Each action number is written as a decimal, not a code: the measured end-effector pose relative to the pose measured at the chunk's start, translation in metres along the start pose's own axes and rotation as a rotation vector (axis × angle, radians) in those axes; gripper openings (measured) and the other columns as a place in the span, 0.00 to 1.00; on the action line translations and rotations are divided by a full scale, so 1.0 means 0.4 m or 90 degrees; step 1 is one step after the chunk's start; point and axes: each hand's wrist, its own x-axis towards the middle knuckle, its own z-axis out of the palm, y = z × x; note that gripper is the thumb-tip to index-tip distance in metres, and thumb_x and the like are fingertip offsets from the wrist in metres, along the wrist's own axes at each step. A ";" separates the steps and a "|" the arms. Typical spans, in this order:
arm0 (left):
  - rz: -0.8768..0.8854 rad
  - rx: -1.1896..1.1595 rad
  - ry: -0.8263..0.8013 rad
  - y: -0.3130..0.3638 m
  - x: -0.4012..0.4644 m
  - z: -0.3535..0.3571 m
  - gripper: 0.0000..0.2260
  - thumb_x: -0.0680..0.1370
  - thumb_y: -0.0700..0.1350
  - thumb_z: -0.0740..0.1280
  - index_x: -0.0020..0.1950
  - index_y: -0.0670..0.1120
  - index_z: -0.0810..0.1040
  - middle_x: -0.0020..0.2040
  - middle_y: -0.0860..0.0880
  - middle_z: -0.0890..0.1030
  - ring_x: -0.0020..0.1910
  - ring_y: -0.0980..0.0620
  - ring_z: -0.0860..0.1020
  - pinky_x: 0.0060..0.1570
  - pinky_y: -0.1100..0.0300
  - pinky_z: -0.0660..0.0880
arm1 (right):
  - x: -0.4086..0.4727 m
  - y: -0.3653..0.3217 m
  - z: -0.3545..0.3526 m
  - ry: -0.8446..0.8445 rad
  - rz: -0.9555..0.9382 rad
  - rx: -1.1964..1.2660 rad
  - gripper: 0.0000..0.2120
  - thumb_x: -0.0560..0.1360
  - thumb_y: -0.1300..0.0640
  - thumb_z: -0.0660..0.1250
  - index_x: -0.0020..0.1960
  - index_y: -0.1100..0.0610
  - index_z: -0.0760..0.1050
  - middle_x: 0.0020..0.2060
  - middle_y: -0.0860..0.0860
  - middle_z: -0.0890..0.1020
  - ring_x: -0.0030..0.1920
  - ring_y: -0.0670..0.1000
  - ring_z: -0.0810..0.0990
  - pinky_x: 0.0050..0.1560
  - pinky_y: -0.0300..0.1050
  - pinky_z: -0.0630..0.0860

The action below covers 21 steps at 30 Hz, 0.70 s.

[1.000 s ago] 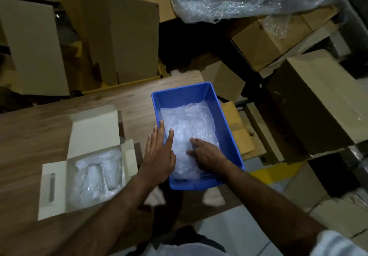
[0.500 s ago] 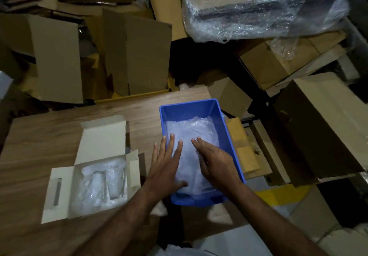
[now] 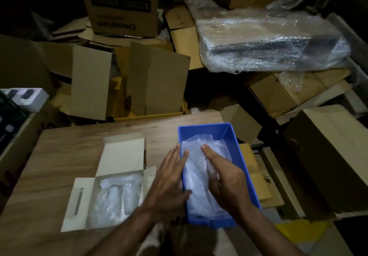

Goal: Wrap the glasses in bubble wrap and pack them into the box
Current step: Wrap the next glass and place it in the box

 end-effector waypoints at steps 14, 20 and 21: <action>-0.083 -0.079 0.163 -0.089 -0.083 -0.277 0.44 0.71 0.21 0.64 0.82 0.47 0.56 0.83 0.52 0.55 0.82 0.51 0.54 0.79 0.50 0.55 | 0.071 -0.184 0.037 -0.091 -0.213 -0.108 0.30 0.71 0.66 0.58 0.73 0.57 0.74 0.69 0.55 0.78 0.65 0.51 0.80 0.56 0.43 0.79; 0.040 -0.027 0.084 -0.155 -0.175 -0.386 0.36 0.72 0.22 0.63 0.78 0.45 0.68 0.79 0.50 0.66 0.79 0.48 0.62 0.77 0.52 0.62 | 0.095 -0.260 0.103 -0.227 -0.245 -0.106 0.27 0.74 0.61 0.64 0.72 0.48 0.73 0.62 0.49 0.83 0.55 0.49 0.84 0.45 0.39 0.78; 0.032 -0.057 0.065 -0.161 -0.190 -0.395 0.35 0.72 0.24 0.62 0.77 0.47 0.70 0.78 0.52 0.69 0.78 0.50 0.64 0.77 0.54 0.63 | 0.108 -0.273 0.103 -0.246 -0.225 -0.097 0.25 0.76 0.58 0.64 0.72 0.45 0.72 0.58 0.47 0.85 0.51 0.46 0.83 0.42 0.36 0.75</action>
